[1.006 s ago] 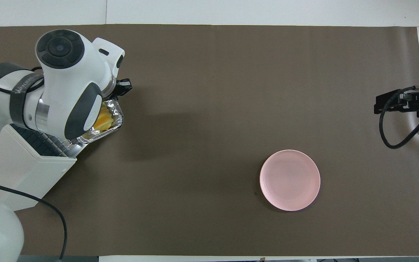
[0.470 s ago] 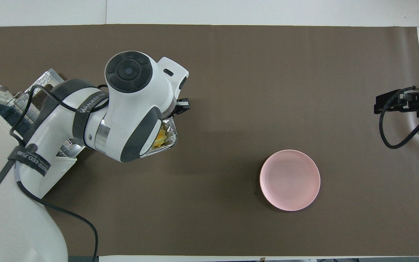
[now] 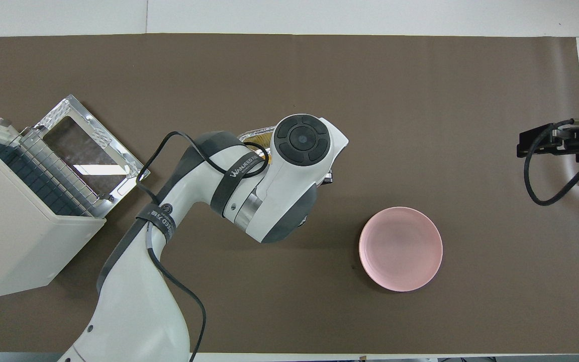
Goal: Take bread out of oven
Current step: 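Pull the foil tray out with the left gripper and set it down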
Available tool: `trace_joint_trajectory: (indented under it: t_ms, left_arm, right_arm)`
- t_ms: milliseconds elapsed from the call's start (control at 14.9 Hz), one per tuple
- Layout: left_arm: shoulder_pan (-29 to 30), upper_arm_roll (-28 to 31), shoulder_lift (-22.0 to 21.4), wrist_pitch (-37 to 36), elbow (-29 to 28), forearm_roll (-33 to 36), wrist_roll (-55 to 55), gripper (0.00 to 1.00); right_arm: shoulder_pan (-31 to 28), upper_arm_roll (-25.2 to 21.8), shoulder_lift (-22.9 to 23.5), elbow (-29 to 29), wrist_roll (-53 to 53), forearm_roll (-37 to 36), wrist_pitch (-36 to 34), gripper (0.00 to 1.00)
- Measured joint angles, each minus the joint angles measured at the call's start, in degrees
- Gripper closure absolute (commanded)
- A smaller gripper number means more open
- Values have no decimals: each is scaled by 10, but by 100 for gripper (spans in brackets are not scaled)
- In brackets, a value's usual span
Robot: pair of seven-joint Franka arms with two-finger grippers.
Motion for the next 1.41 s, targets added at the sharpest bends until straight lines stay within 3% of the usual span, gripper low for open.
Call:
trace_joint_trajectory:
  t_ms: [537, 604, 671, 738, 805, 1208, 1409]
  left_arm:
    - [-24, 0, 8, 31, -15, -1, 1, 100]
    - [-26, -1, 8, 33, -18, -1, 1, 74]
    - [-26, -2, 8, 33, -18, -1, 1, 37]
    - [-27, -2, 8, 33, -18, -2, 1, 24]
    - [-28, -2, 8, 33, -17, -3, 1, 0]
    - [-25, 8, 6, 2, 9, -38, 0, 0]
    - [9, 18, -16, -32, 32, -46, -1, 0]
  right_arm:
    - [0, 0, 0, 0, 0, 0, 0, 0]
    - [0, 0, 0, 0, 0, 0, 0, 0]
    - [0, 0, 0, 0, 0, 0, 0, 0]
    - [0, 0, 0, 0, 0, 0, 0, 0]
    - [0, 0, 0, 0, 0, 0, 0, 0]
    - [0, 0, 0, 0, 0, 0, 0, 0]
    - [0, 0, 0, 0, 0, 0, -1, 0]
